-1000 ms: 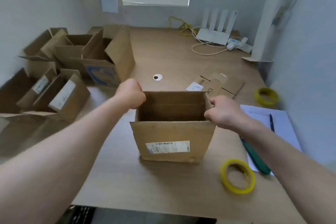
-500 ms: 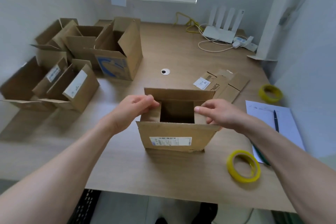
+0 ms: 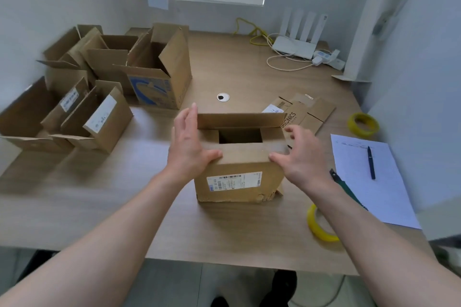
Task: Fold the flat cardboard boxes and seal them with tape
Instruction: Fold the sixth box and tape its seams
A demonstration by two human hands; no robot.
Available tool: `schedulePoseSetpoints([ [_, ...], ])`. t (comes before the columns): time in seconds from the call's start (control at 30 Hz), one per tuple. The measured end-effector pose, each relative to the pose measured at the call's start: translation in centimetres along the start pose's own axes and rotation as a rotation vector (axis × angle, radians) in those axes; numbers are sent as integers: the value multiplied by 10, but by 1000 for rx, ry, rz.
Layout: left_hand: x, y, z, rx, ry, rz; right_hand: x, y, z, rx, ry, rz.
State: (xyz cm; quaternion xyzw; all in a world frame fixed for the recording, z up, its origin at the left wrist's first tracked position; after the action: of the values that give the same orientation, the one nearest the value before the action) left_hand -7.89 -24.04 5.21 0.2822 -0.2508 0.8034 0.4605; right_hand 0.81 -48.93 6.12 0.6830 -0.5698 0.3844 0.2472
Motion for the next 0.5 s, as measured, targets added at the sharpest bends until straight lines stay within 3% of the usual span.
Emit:
schedulePoseSetpoints([
  [0.07,-3,-6,-6,43,47,-114,0,-2,4,-62,-74,-29],
  [0.13,-5,-8,-11,65,118,-211,-3,-2,9,-137,-297,-162],
  [0.2,-10,-4,-10,16,114,-250,-12,4,15,-133,-316,-316],
  [0.27,-21,6,-9,-53,53,-255,-26,16,29,-160,-295,-422],
  [0.33,-30,15,-14,-61,53,-225,-35,28,47,-266,-431,-437],
  [0.5,-34,19,-20,58,150,-143,-51,43,66,-293,-569,-420],
])
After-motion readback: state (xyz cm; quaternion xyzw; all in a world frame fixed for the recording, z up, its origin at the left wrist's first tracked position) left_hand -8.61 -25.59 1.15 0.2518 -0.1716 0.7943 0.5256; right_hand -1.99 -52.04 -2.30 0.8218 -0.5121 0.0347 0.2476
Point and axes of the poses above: each hand's wrist, its own y-axis away from the middle knuckle, its own x-axis out of the back of the hand, z = x × y, the point moved 5 cm from there along -y, towards the middle knuckle, and after that the axes turned 1 degree about -y, right-handed, at the moved point
